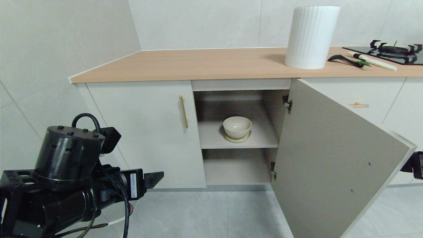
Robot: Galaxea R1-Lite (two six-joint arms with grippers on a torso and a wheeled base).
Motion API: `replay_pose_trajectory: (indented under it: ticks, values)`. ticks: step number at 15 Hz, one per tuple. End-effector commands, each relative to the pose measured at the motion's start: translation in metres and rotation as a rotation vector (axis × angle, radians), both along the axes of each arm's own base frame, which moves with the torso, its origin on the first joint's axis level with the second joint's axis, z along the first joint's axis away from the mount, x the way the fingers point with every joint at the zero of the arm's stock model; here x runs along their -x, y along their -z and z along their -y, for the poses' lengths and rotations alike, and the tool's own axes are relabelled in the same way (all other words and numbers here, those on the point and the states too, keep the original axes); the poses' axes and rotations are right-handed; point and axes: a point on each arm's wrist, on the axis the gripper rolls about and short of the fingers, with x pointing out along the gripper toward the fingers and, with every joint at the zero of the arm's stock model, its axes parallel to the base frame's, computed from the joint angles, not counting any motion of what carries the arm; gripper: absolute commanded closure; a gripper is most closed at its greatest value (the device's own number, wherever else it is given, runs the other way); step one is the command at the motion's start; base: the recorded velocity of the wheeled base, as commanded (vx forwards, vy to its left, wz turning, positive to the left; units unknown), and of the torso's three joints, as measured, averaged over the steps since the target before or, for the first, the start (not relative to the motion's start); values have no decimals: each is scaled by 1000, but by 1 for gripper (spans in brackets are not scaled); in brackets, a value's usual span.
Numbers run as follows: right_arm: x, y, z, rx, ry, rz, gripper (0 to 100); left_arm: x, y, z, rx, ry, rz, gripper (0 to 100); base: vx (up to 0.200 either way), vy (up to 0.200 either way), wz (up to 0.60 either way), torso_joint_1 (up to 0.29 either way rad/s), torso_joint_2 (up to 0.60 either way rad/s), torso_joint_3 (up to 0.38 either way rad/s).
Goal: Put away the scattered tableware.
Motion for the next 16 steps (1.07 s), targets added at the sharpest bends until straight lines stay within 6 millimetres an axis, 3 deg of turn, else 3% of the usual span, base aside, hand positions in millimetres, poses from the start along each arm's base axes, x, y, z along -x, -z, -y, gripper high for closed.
replay_pose_trajectory:
  ticks: [1,12,16]
  values:
    - [-1,1,-15,-45,-41,12,0,0,0,0,0,0,1,0,0,0,0,0,0,0]
    - [-6,14,-80,-213,-223,30,0,0,-1,0,3,1,2,0,0,0,0,0,0,0]
    - [-24,21,-102,-221,-282,59,0,1,-2,0,4,0,9,0,0,0,0,0,0,0]
